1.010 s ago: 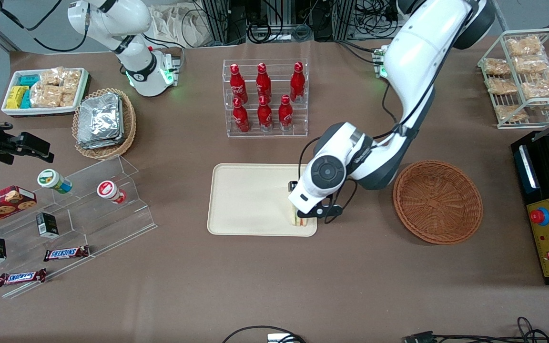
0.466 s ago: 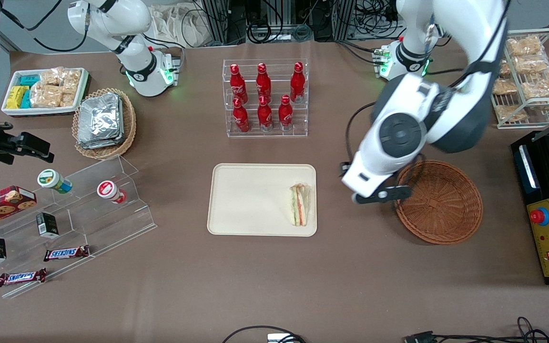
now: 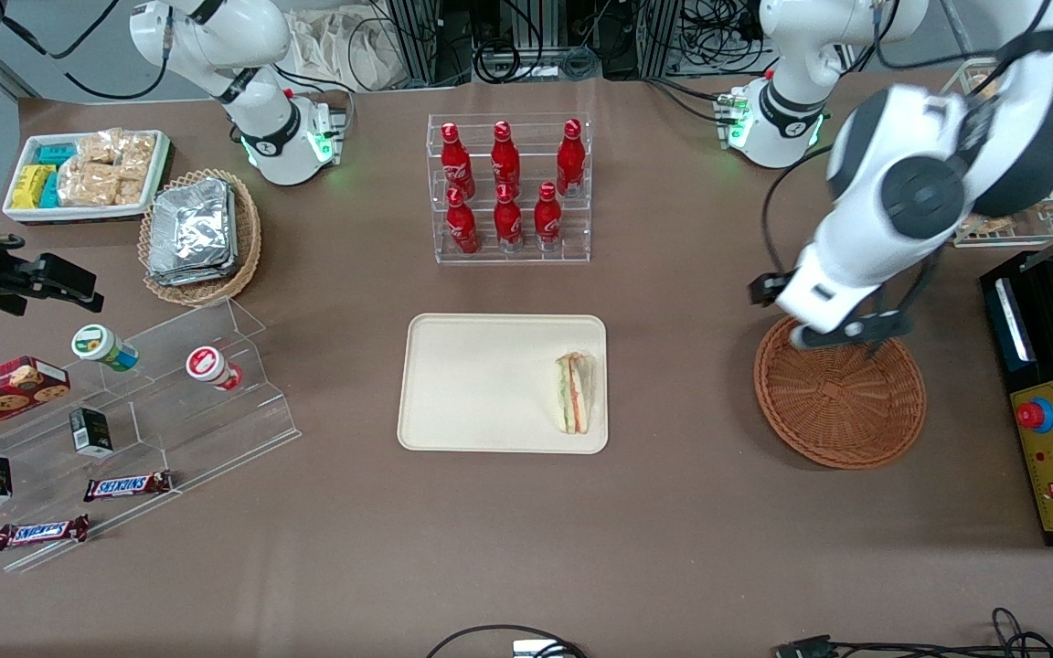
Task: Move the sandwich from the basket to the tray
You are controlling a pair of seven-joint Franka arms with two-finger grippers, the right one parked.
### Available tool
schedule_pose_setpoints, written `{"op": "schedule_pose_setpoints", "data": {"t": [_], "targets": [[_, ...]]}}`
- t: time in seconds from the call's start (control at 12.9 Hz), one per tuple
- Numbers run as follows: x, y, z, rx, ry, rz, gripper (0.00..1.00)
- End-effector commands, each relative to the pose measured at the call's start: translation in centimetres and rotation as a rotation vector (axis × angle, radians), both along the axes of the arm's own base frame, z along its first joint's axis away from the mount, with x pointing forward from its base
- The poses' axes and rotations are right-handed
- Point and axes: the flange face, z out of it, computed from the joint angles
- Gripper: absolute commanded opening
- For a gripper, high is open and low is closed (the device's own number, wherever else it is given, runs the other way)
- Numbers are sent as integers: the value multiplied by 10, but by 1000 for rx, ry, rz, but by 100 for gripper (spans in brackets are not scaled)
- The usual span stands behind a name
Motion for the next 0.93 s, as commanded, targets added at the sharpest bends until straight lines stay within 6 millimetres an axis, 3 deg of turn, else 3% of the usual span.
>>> {"op": "schedule_pose_setpoints", "data": {"t": [0.0,0.08,0.16,0.54,0.7,0.85], "targets": [[26,107,31,-52,4,23,100],[32,124,41,-57,15,-1,100],[36,127,47,-56,7,0,100],[36,113,49,-68,9,-24,100],[35,93,49,-61,25,-51,100],[47,95,46,-66,21,-48,100]]}}
